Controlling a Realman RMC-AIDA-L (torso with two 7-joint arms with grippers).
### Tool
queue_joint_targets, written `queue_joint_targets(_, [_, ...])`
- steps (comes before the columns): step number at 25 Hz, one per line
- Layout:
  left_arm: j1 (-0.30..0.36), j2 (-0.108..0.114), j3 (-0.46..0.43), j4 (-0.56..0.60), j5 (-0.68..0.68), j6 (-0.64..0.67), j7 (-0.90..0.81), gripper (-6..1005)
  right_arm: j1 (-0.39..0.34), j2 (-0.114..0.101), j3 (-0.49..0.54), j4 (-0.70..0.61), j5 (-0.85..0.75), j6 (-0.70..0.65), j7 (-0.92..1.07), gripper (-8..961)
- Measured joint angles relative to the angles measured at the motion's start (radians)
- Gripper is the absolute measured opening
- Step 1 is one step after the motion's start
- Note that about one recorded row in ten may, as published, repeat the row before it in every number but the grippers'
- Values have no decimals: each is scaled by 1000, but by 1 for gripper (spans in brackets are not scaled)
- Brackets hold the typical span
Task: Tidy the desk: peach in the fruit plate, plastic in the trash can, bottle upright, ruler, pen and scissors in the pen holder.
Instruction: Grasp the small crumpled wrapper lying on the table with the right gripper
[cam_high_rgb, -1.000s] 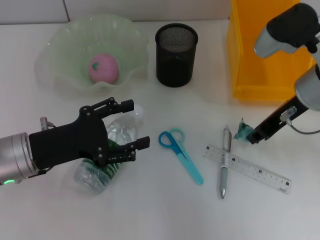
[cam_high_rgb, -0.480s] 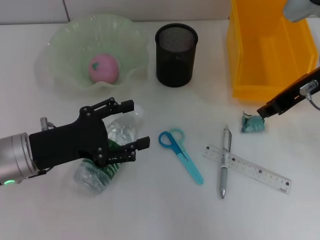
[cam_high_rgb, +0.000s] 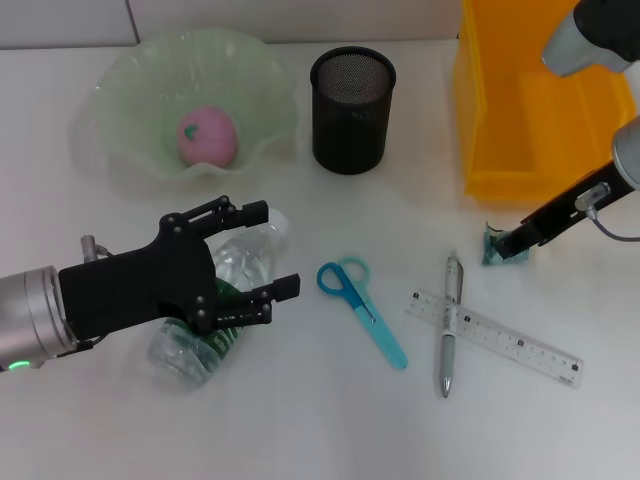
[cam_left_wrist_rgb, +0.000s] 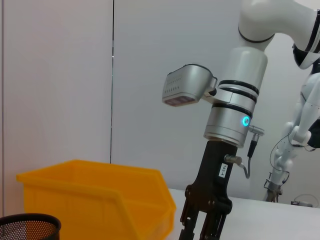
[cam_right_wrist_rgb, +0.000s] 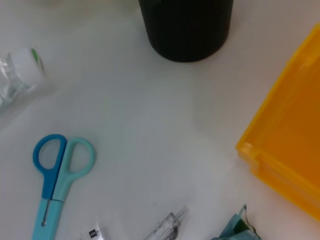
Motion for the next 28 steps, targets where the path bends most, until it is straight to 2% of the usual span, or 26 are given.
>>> queue_joint_targets(5, [0, 0, 0, 0, 0, -1, 0, 863, 17, 0, -3, 46, -23, 43, 0, 558])
queue_joint_targets(23, [3, 0, 0, 0, 0, -2, 1, 863, 85, 1, -37, 232, -26, 159, 0, 472])
queue_joint_targets(28, [7, 0, 0, 0, 0, -2, 3, 863, 87, 0, -40, 245, -27, 169, -1, 448])
